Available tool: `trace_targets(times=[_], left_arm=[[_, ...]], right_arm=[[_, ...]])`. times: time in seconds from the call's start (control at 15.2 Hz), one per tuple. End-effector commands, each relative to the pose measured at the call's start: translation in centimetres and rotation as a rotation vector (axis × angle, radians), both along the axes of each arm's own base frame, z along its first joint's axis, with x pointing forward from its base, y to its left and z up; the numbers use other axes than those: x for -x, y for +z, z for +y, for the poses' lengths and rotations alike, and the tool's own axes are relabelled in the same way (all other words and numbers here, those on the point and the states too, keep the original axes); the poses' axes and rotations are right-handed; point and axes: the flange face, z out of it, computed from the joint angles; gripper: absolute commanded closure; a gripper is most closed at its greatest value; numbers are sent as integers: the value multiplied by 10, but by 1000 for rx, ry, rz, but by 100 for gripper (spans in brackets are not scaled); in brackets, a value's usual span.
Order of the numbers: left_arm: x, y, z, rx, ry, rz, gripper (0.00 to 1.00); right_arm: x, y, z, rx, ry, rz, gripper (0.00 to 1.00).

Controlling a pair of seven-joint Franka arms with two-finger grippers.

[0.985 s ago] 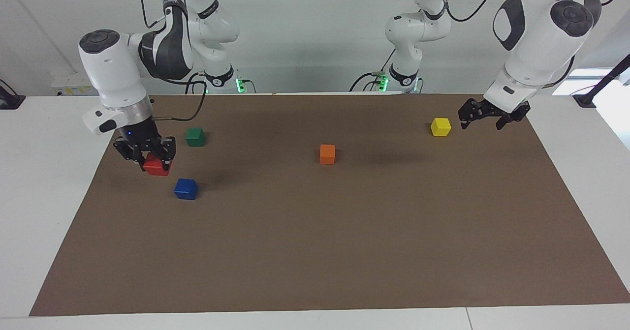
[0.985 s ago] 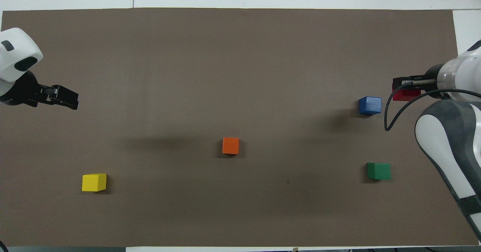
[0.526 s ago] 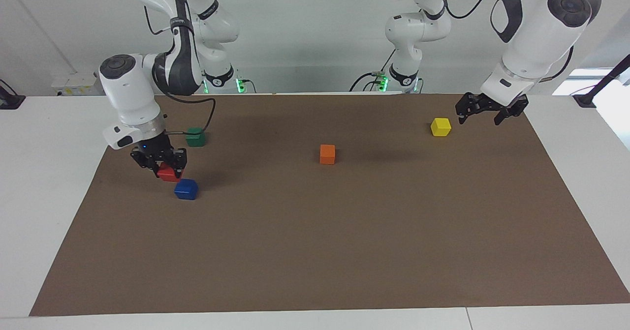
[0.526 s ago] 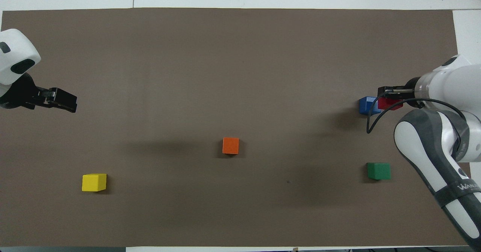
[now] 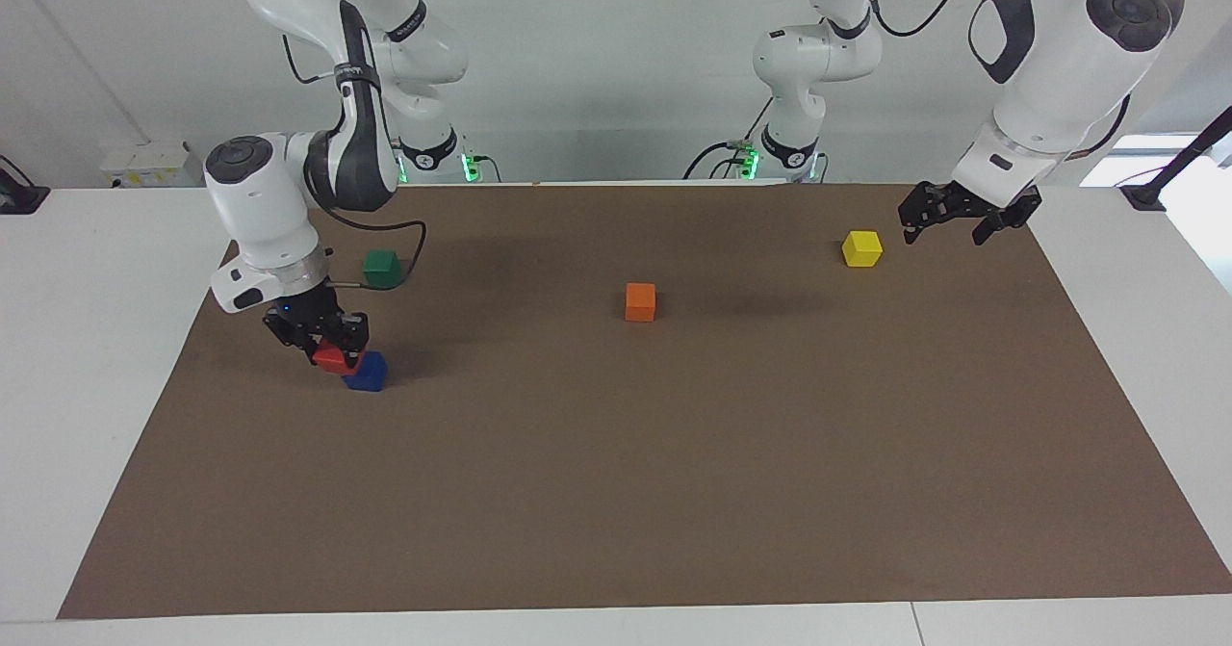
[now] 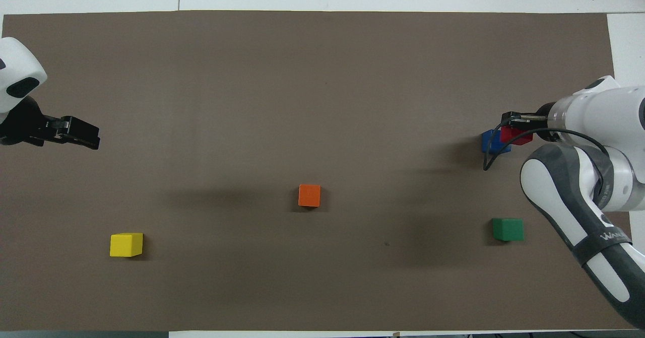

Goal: Transfer red block to right arm and stack on blue block
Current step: 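Lower the red cube onto the blue cube with the right gripper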

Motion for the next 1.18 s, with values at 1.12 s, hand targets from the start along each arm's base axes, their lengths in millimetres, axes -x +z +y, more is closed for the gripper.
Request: trace_targets(times=[1.12], left_arm=[[-1,29,-4,47,29,-113,0]], right_arm=[[2,-23,15,-13,18,16,100]])
